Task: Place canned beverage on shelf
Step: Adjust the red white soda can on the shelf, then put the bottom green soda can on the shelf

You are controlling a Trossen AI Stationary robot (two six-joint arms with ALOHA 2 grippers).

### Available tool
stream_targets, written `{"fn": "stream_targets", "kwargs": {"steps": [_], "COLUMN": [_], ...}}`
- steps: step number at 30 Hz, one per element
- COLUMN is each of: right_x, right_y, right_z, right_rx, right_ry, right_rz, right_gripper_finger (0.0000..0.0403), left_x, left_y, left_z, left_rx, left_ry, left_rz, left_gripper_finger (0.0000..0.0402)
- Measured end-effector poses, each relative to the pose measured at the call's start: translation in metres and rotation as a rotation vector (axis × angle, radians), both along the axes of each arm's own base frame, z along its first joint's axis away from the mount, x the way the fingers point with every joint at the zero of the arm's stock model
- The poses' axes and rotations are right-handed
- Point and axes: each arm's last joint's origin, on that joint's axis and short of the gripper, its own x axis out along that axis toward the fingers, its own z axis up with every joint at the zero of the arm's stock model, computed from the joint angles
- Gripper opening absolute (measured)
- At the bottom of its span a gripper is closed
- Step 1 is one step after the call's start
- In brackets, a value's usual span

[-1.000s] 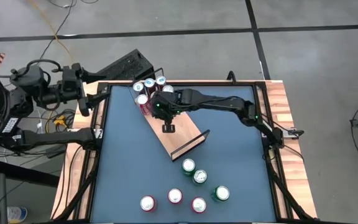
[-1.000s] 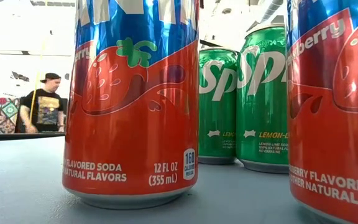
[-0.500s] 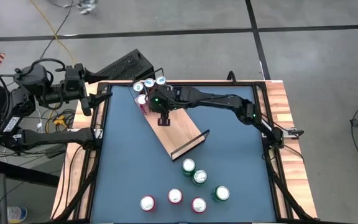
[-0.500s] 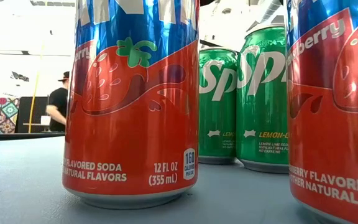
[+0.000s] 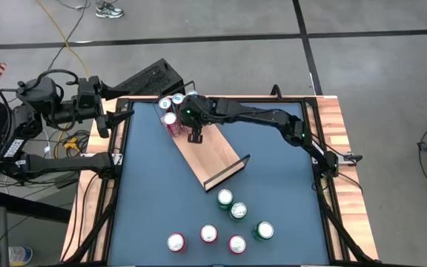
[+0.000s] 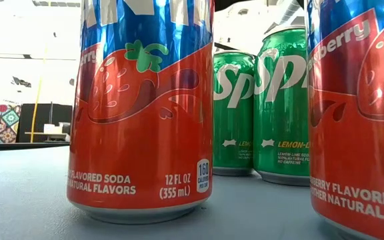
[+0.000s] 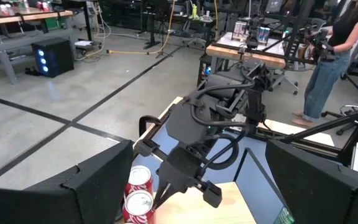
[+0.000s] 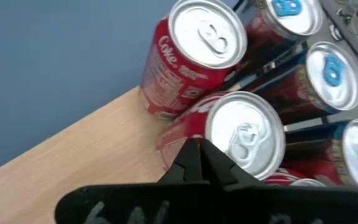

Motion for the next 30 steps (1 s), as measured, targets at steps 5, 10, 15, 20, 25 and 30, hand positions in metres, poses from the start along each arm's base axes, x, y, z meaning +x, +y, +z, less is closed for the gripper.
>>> {"fn": "stream_targets", "kwargs": {"steps": [5, 10, 15, 20, 25, 30], "right_x": [-0.001, 0.001, 0.001, -0.011, -0.036, -0.062], "right_y": [-0.006, -0.010, -0.007, 0.013, 0.023, 0.029], "right_z": [0.001, 0.004, 0.005, 0.023, 0.046, 0.066], "right_rx": [-0.005, -0.031, -0.029, -0.047, -0.070, -0.026], "right_ry": [-0.010, -0.045, -0.044, -0.005, 0.088, 0.139], "right_rz": [-0.010, -0.022, -0.025, -0.002, 0.008, -0.026], "right_gripper_finger": [0.0001, 0.0001, 0.0001, 0.0001, 0.0001, 0.0001], "left_x": [0.000, 0.000, 0.000, 0.000, 0.000, 0.008], "left_y": [0.000, 0.000, 0.000, 0.000, 0.001, 0.002], "left_z": [-0.001, -0.001, -0.001, -0.001, -0.002, -0.010], "left_rx": [-0.003, -0.006, -0.006, -0.005, -0.005, -0.099], "left_ry": [0.007, 0.013, 0.013, 0.014, 0.015, 0.028], "left_rz": [0.000, 0.000, 0.000, 0.012, 0.023, -0.026], "left_gripper_finger": [0.0352, 0.0352, 0.0352, 0.0352, 0.0352, 0.0352]}}
